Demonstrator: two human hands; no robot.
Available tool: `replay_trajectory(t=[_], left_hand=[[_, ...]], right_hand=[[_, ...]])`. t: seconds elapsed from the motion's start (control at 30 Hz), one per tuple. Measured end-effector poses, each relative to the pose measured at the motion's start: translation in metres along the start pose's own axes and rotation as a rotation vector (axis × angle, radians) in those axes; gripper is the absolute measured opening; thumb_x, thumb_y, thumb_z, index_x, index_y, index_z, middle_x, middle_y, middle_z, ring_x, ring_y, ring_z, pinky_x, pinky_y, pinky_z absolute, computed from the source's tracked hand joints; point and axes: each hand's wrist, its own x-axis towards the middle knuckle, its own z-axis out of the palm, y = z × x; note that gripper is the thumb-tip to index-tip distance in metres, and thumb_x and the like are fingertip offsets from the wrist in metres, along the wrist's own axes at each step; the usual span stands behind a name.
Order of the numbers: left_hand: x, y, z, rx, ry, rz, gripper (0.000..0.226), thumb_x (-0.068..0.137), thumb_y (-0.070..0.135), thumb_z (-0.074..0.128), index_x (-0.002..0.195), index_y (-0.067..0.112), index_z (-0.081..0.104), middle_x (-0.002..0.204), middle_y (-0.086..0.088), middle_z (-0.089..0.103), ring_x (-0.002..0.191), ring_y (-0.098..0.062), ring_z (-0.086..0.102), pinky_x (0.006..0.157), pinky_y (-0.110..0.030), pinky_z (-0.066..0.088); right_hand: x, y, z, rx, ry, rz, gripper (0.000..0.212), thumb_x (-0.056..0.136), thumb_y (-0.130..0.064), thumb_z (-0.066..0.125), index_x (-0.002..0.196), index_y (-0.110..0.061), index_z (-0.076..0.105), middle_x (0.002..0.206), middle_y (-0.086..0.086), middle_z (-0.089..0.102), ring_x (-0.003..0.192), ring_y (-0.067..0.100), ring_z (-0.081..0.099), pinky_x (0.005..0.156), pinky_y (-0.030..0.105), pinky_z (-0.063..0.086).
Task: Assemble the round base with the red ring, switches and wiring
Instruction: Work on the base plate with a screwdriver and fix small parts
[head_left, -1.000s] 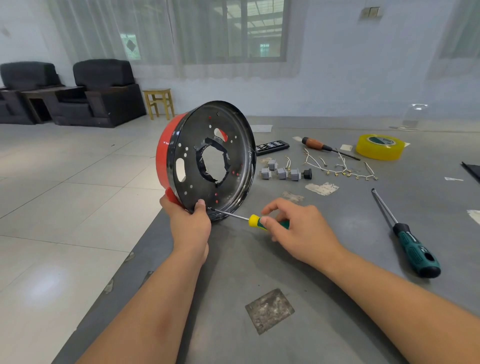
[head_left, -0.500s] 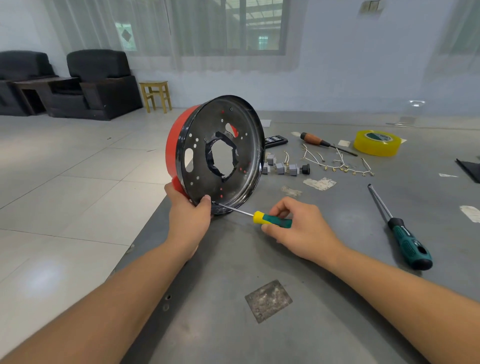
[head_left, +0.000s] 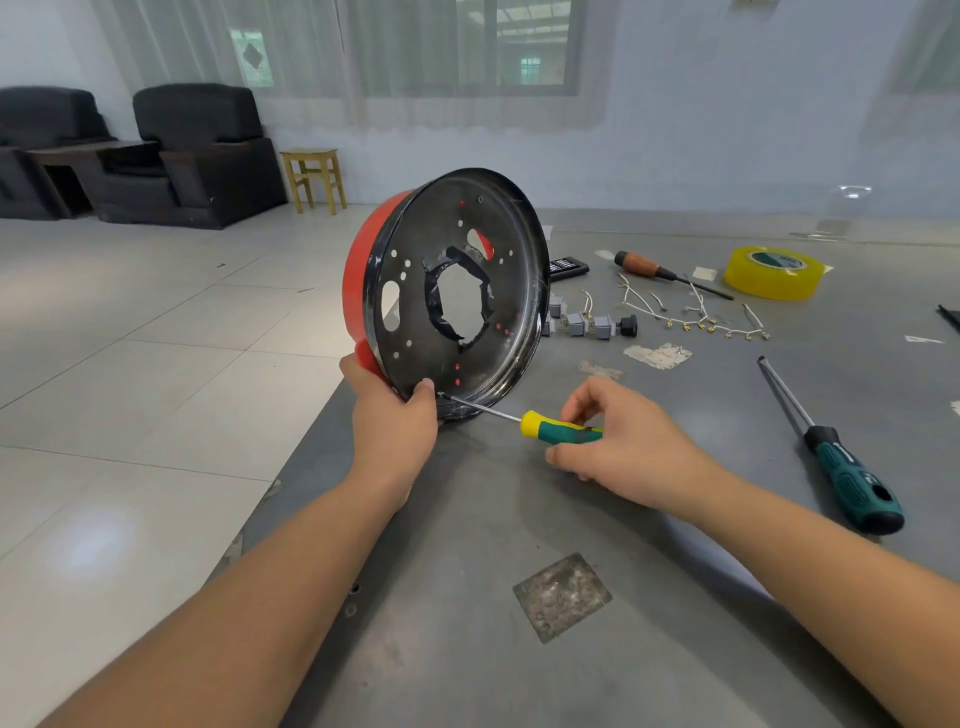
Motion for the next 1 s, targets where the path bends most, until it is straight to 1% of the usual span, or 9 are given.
replay_trajectory(t=[0.1,0.2,0.33,0.43,0.57,0.67,0.77,0.83,1.0], left_hand=[[0.0,0.0,0.001,-0.007,0.005,-0.007,0.05,0.093,0.013,0.062,0.115,0.045,0.03,0.106,0.017,0.062,0.101,-0.023,0.07,0.093,-0.058,0.06],[-0.003,0.001,0.001,-0.006,-0.003,-0.003,0.049,0.091,0.015,0.061,0.113,0.048,0.03,0.108,0.017,0.062,0.106,-0.024,0.069,0.095,-0.057,0.059],[-0.005,0.004,0.002,-0.001,-0.008,0.001,0.049,0.089,0.019,0.06,0.107,0.053,0.03,0.11,0.017,0.062,0.108,-0.025,0.068,0.096,-0.057,0.059],[-0.005,0.004,0.002,-0.003,0.0,0.002,0.05,0.089,0.02,0.061,0.108,0.054,0.03,0.11,0.018,0.061,0.108,-0.024,0.068,0.096,-0.056,0.059],[-0.004,0.001,0.002,0.003,0.028,0.004,0.054,0.094,0.015,0.062,0.104,0.056,0.029,0.108,0.019,0.061,0.104,-0.021,0.068,0.095,-0.056,0.06],[-0.003,0.001,0.002,0.014,0.036,0.0,0.055,0.096,0.013,0.063,0.104,0.055,0.028,0.106,0.021,0.059,0.103,-0.016,0.067,0.095,-0.057,0.06],[-0.003,0.001,0.003,0.024,0.041,0.0,0.058,0.096,0.012,0.063,0.103,0.056,0.027,0.106,0.023,0.058,0.102,-0.013,0.065,0.096,-0.057,0.059],[-0.004,0.001,0.003,0.033,0.034,0.003,0.058,0.097,0.012,0.063,0.104,0.056,0.027,0.106,0.023,0.058,0.104,-0.018,0.067,0.096,-0.056,0.059],[-0.004,0.001,0.003,0.049,0.031,0.015,0.054,0.098,0.012,0.063,0.111,0.05,0.027,0.106,0.025,0.058,0.101,-0.011,0.066,0.097,-0.055,0.059]], right_hand=[[-0.008,0.005,0.002,-0.417,0.168,-0.247,0.025,0.084,-0.049,0.072,0.092,-0.032,0.056,0.09,-0.017,0.06,0.081,0.004,0.056,0.067,0.023,0.046],[-0.013,0.004,0.004,-0.575,0.235,-0.227,0.028,0.096,-0.057,0.053,0.101,-0.032,0.064,0.09,-0.012,0.065,0.085,0.02,0.061,0.068,0.036,0.05],[-0.002,-0.007,0.005,0.068,0.011,0.181,0.041,0.104,-0.048,0.049,0.096,-0.013,0.069,0.064,-0.009,0.072,0.049,0.01,0.055,0.041,0.023,0.037],[-0.001,-0.009,0.005,0.561,-0.184,0.444,0.04,0.099,-0.046,0.062,0.112,-0.009,0.059,0.077,0.004,0.071,0.042,0.011,0.039,0.034,0.017,0.022],[-0.001,-0.002,-0.003,0.062,-0.067,0.151,0.046,0.076,-0.045,0.086,0.102,-0.024,0.054,0.092,-0.003,0.064,0.061,0.011,0.055,0.054,0.025,0.04],[-0.006,0.004,-0.006,-0.328,0.055,-0.136,0.033,0.082,-0.052,0.077,0.091,-0.032,0.052,0.092,-0.014,0.06,0.083,0.005,0.057,0.064,0.022,0.043],[-0.013,0.011,-0.001,-0.623,0.139,-0.274,0.032,0.094,-0.064,0.053,0.094,-0.031,0.056,0.08,-0.011,0.061,0.075,0.016,0.059,0.063,0.034,0.049],[-0.013,0.007,0.001,-0.46,0.11,-0.197,0.037,0.1,-0.058,0.048,0.09,-0.026,0.064,0.069,-0.007,0.068,0.063,0.014,0.06,0.055,0.031,0.044],[-0.004,-0.008,-0.003,0.611,-0.248,0.384,0.033,0.096,-0.042,0.067,0.111,-0.014,0.063,0.074,0.006,0.07,0.042,0.011,0.036,0.033,0.017,0.023]])
